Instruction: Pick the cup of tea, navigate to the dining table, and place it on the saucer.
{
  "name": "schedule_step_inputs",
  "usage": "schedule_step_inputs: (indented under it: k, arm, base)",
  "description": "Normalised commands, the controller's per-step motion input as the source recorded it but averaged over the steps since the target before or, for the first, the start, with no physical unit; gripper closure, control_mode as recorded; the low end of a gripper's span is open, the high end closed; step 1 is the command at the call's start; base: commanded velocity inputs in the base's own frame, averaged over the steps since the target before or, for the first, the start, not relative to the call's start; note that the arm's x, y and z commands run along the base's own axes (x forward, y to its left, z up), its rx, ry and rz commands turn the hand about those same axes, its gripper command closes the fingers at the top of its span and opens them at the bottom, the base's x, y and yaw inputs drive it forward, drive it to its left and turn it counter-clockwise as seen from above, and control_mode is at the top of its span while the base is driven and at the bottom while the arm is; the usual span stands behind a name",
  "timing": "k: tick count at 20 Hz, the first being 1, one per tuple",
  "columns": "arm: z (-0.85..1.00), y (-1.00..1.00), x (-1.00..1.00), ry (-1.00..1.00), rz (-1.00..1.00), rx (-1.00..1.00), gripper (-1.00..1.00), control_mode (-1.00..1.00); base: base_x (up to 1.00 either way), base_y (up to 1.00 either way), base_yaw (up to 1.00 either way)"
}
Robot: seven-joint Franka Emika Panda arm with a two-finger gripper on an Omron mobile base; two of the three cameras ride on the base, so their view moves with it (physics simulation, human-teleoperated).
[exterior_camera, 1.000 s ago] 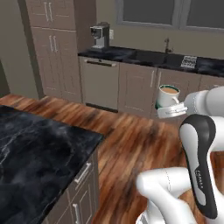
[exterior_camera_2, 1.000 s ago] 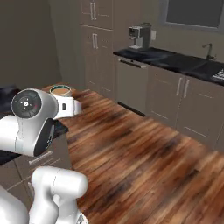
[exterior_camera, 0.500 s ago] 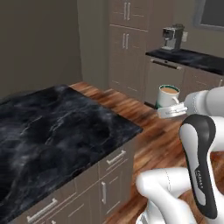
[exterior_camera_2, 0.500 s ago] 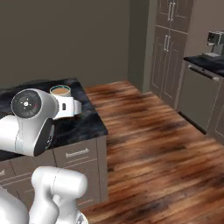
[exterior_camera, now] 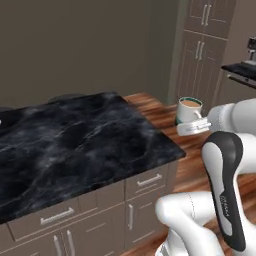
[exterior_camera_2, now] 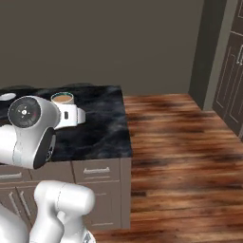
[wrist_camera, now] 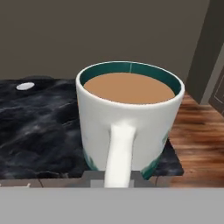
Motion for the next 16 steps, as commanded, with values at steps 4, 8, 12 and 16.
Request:
schedule_step_inputs:
  k: [4, 8, 12, 16]
  arm:
    - [0.0, 0.0, 0.0, 0.0, 0.0, 0.0, 1.0, 1.0]
    - [0.0, 0.0, 0.0, 0.0, 0.0, 0.0, 1.0, 1.0]
    - [0.0, 0.0, 0.0, 0.0, 0.0, 0.0, 1.0, 1.0]
    - [0.0, 0.0, 0.0, 0.0, 0.0, 0.0, 1.0, 1.0]
  base:
    - [0.49, -1.0, 0.04]
    - [0.54, -1.0, 0.0]
    - [0.88, -1.0, 0.0]
    - [1.0, -0.97, 0.0]
